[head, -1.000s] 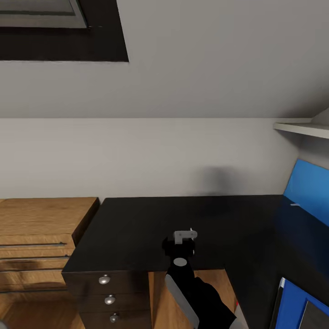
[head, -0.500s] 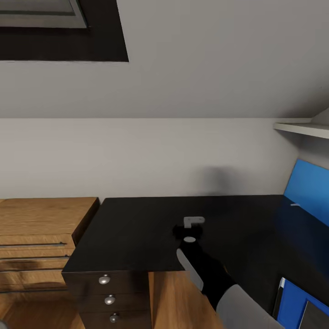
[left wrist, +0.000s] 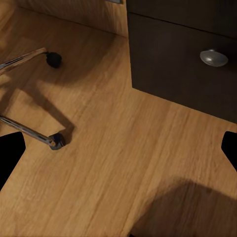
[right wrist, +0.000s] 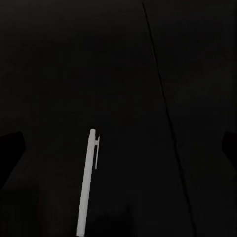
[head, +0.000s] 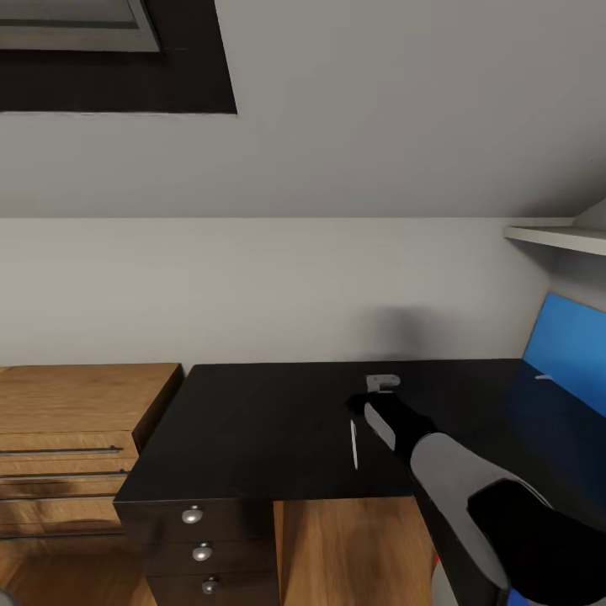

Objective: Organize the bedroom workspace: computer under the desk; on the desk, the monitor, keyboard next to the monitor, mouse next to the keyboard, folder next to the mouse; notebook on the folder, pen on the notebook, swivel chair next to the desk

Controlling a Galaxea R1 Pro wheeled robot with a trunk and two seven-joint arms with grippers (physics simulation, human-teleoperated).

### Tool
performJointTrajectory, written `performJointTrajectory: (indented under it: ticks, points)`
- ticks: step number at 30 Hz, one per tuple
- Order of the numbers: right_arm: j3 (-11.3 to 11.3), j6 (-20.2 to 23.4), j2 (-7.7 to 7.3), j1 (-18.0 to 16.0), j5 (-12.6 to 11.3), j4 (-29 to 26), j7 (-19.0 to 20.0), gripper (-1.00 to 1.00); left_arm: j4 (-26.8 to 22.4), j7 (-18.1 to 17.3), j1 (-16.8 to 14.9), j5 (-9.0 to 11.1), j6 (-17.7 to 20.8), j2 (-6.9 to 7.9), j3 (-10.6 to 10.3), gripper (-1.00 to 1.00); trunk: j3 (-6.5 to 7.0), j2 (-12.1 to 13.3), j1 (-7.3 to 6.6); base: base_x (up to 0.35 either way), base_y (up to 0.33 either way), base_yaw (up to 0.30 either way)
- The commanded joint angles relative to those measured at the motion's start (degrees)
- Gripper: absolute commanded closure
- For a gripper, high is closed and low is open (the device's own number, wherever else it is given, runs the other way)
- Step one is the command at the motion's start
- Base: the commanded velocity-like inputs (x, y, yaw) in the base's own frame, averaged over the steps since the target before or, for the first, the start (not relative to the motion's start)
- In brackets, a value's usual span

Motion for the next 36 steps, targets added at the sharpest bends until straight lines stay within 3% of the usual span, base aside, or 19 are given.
performJointTrajectory:
  ticks: [1, 6, 18, 23, 31, 36]
  points:
    - [0.4, 0.4, -0.37, -0.7, -0.6, 1.3, 0.4, -1.0, 0.0, 0.5, 0.0, 0.0, 0.0, 0.0, -0.5, -1.0, -0.07, 0.0, 0.0, 0.0, 0.0, 0.0]
    - [0.2, 2.3, -0.45, -1.8, -1.4, 4.8, 2.4, -1.0, 0.0, 0.5, 0.0, -0.1, 0.1, 0.0, -0.4, -1.0, -0.07, 0.0, 0.0, 0.07, 0.0, 0.0]
    - [0.3, 7.1, 0.37, -1.8, -1.8, 5.9, 2.5, -1.0, 0.0, 0.6, 0.0, 0.0, 0.1, 0.05, -0.4, -1.0, -0.07, 0.0, 0.0, 0.261, 0.0, 0.0]
    - [0.3, 9.9, 0.78, -1.8, -1.8, 6.0, 4.1, -1.0, 0.0, 0.7, 0.0, 0.0, 0.0, 0.19, -0.3, -1.0, -0.07, 0.0, 0.0, 0.043, 0.0, 0.0]
    - [0.3, 10.7, 1.43, -1.7, -1.8, 6.0, 6.2, -1.0, -0.1, 0.8, 0.0, 0.0, -0.2, 0.14, -0.2, -1.0, -0.07, 0.0, 0.0, 0.006, 0.0, 0.0]
    - [0.3, 10.9, 1.73, -1.7, -1.8, 6.0, 6.5, -1.0, -0.1, 0.9, 0.0, 0.0, -0.2, 0.03, -0.3, -1.0, -0.97, -2.0, 1.1, 0.0, 0.0, 0.0]
